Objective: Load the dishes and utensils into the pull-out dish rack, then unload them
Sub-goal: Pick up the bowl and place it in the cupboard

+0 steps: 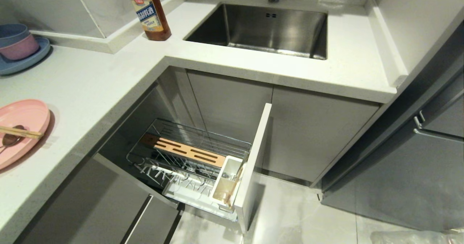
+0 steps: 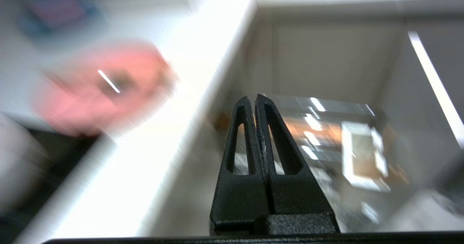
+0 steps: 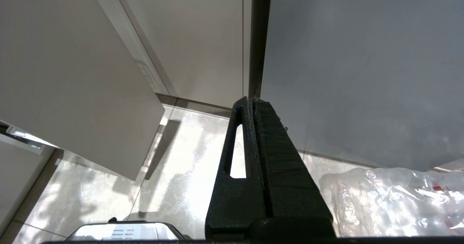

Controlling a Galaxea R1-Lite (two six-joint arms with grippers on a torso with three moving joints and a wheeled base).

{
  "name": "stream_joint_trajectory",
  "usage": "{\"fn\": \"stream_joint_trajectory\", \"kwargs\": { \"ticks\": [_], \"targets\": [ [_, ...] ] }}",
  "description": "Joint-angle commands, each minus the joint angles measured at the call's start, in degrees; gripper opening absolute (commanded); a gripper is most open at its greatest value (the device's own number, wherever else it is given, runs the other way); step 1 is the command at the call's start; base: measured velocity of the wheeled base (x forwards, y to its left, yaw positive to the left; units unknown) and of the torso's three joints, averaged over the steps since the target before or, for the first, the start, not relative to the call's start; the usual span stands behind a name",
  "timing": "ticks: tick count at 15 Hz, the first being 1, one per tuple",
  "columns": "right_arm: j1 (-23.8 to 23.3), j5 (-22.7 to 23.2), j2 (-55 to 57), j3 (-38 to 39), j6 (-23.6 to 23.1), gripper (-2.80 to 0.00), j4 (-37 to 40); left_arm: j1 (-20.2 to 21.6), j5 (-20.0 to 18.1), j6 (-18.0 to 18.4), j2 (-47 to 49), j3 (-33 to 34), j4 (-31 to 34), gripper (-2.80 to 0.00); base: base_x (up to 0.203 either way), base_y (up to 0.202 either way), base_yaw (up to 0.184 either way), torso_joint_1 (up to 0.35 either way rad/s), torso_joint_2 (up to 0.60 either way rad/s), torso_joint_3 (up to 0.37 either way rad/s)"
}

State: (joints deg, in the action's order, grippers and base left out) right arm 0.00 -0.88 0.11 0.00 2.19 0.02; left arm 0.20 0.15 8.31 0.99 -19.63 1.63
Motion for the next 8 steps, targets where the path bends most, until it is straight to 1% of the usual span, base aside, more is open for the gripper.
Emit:
{"fn": "stream_joint_trajectory", "kwargs": {
  "ticks": [1,2,3,5,6,7,8],
  "targets": [
    [0.0,0.0,0.0,0.1,0.0,-2.80,0.0,0.0,1.2,3.0,2.4,-10.0,2.5,-2.80,0.000,0.000,0.000,0.000,0.00,0.000],
    [0.0,0.0,0.0,0.2,0.0,-2.80,0.0,0.1,2.8,5.6,4.9,-15.6,4.5,-2.80,0.000,0.000,0.000,0.000,0.00,0.000],
    [0.0,0.0,0.0,0.2,0.0,-2.80,0.0,0.2,4.0,7.4,9.4,-19.6,5.4,-2.80,0.000,0.000,0.000,0.000,0.00,0.000],
    [0.0,0.0,0.0,0.2,0.0,-2.80,0.0,0.6,6.6,9.3,19.1,-25.9,4.1,-2.80,0.000,0.000,0.000,0.000,0.00,0.000],
    [0.0,0.0,0.0,0.2,0.0,-2.80,0.0,0.6,9.1,10.0,23.8,-29.3,3.3,-2.80,0.000,0.000,0.000,0.000,0.00,0.000],
    [0.0,0.0,0.0,0.2,0.0,-2.80,0.0,0.2,12.5,10.5,28.0,-32.9,2.8,-2.80,0.000,0.000,0.000,0.000,0.00,0.000],
    [0.0,-0.1,0.0,0.2,0.0,-2.80,0.0,-0.2,16.6,10.7,32.3,-35.9,2.5,-2.80,0.000,0.000,0.000,0.000,0.00,0.000]
  ]
}}
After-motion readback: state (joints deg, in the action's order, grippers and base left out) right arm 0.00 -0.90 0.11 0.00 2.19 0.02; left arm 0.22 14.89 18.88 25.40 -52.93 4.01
